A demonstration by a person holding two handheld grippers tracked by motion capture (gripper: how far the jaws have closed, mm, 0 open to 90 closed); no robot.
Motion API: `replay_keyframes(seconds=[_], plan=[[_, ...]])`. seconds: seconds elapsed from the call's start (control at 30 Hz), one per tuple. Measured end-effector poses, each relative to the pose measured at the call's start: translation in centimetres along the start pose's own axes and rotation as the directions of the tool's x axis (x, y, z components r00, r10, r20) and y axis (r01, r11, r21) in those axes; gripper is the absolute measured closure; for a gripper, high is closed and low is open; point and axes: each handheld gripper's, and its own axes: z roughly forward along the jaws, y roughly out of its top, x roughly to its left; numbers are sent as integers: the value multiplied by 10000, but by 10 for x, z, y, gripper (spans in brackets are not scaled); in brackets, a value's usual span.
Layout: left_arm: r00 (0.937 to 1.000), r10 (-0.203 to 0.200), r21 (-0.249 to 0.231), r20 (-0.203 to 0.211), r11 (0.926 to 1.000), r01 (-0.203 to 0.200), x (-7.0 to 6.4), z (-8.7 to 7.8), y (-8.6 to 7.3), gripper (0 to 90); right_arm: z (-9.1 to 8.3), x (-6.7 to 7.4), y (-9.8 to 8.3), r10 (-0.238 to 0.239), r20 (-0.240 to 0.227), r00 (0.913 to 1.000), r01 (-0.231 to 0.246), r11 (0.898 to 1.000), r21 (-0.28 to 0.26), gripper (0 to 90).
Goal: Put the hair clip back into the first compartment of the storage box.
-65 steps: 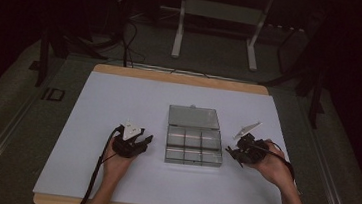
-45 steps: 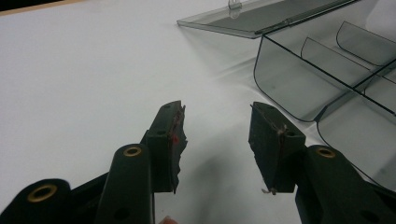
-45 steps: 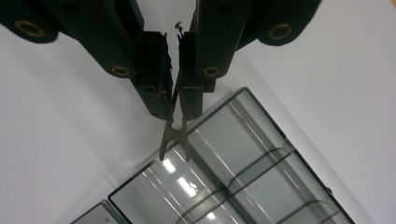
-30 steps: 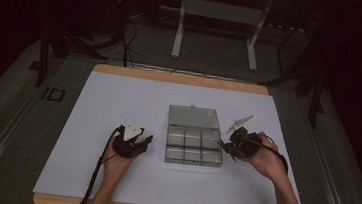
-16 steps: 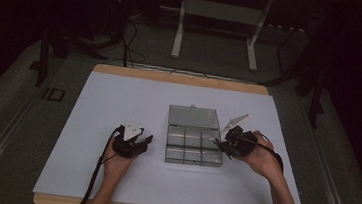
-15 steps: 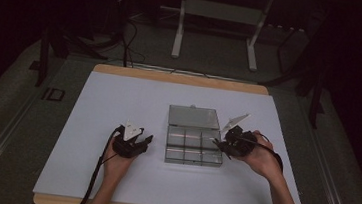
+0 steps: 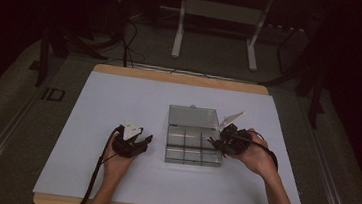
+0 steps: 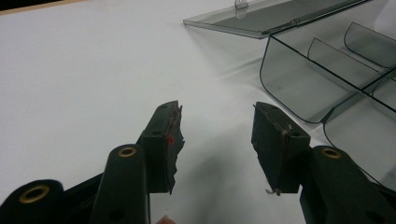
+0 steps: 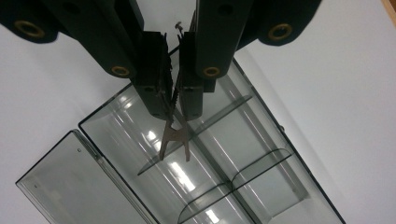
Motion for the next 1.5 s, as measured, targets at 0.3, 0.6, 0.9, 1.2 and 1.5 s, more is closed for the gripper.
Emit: replay_keyframes(seconds=[0.3,0.6,0.9,1.2,1.5], plan=[[10000,7,-12,-31,10000,-7,0,0,0,516,3,1,7,-121,-27,9999,121,9999,-29,839],[10000,74,9,-52,10000,-74,-1,0,0,515,6,3,15,-90,-103,9999,89,9998,-157,839],[9999,94,12,-48,10000,-94,-1,0,0,515,8,3,22,-11,-145,9999,6,9996,-299,839],[9999,131,-42,-72,9999,-131,-2,0,0,515,13,3,29,34,-170,9999,-39,9995,-325,839],[9998,187,-14,-65,9998,-187,-2,0,0,515,16,5,38,-45,-207,9998,39,9995,-300,839]])
